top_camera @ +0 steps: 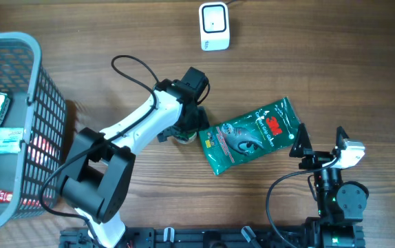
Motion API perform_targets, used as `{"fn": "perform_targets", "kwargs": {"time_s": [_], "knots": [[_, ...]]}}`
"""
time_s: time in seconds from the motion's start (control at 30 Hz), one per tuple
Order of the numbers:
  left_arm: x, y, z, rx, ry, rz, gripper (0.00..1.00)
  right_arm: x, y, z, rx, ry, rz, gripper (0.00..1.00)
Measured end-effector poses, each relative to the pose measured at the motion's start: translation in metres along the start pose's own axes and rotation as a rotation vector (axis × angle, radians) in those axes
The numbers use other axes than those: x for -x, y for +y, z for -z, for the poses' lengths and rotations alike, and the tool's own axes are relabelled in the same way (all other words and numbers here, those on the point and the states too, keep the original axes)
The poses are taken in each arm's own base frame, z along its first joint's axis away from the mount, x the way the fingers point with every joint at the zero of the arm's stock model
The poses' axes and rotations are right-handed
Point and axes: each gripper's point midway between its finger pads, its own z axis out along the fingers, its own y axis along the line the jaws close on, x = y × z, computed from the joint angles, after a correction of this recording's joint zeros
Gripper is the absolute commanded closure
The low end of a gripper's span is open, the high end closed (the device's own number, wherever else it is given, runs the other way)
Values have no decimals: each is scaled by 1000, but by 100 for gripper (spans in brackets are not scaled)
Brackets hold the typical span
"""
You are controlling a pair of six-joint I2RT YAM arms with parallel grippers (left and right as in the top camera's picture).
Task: Scan the item barcode
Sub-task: 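Carry the jar out and set it left of the 3M pack, then reach into the basket and grasp the light-blue toilet tissue pack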
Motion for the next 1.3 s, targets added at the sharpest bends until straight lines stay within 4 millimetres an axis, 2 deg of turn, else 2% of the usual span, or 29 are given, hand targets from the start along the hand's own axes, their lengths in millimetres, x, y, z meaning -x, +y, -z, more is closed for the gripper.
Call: {"fn": "perform_targets", "kwargs": {"time_s": [0.07,0.1,0.2,0.27,0.33,0.4,0.43,0.5,0.57,0.67,0.73,0.77,0.87,0.93,0.97,1.07,1.17,1.3], "knots": [[6,-1,25,10,-8,-29,0,0,0,0,0,0,0,0],[12,-3,48,7,-22,-41,0,0,0,0,0,0,0,0],[42,-11,144,-62,-175,-55,0,0,0,0,0,1,0,0],[54,5,215,-100,-310,-28,0,0,0,0,0,0,0,0],[60,27,269,-133,-430,21,0,0,0,0,0,0,0,0],[65,71,326,-160,-578,127,0,0,0,0,0,0,0,0],[66,103,352,-161,-659,212,0,0,0,0,0,0,0,0],[59,162,378,-131,-743,394,0,0,0,0,0,0,0,0],[45,228,387,-50,-781,620,0,0,0,0,0,0,0,0],[29,293,387,53,-787,855,0,0,0,0,0,0,0,0],[22,327,380,109,-763,987,0,0,0,0,0,0,0,0],[20,338,375,130,-748,1028,0,0,0,0,0,0,0,0],[24,385,344,166,-662,1198,0,0,0,0,0,0,0,0],[34,404,318,163,-598,1253,1,0,0,0,0,0,0,1],[38,409,306,156,-573,1267,6,0,0,0,0,0,0,0],[58,431,246,144,-449,1310,14,0,0,0,0,0,0,0],[70,438,183,144,-324,1316,12,0,0,0,0,0,0,0],[82,444,122,141,-264,1316,9,0,0,0,0,0,0,0]]}}
